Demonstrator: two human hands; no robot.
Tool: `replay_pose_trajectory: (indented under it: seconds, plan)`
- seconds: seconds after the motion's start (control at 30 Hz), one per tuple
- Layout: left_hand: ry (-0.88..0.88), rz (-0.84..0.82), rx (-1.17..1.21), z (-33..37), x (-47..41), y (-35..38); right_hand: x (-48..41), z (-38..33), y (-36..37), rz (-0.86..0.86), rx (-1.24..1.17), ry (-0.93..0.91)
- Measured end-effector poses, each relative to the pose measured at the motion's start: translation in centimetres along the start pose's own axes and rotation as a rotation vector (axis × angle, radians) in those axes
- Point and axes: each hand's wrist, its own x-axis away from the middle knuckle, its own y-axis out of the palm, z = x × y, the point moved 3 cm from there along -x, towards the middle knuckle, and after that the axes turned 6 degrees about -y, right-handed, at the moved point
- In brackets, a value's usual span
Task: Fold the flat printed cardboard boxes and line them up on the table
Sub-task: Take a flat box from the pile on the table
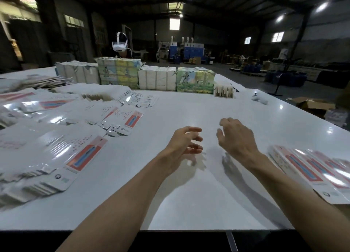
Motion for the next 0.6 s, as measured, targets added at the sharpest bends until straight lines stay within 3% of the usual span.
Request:
replay_pose_trajectory:
  seconds: [0.13,0.3,0.47,0.6]
  plan:
    - [0.046,0.262,-0.231,0.6,-0.1,-1.9,-1.2,-4.1,3.7,0.06,-0.185,-0.026]
    - [0.02,0.448,-0.608,1.9,-0.1,-4.0,-0.7,-3.7,6.3,-0.023,-0.259,-0.063]
    - [-0.231,0.462,-1.174,4.3,0.8,-10.3,-0.9,-2.5,7.1,-0.053,-0.373,-0.003]
    - [-0.381,0.688,-1.399,6.4,4.2,-16.5,-1.3,-2.4,7.6,-0.044,-0.437,0.0]
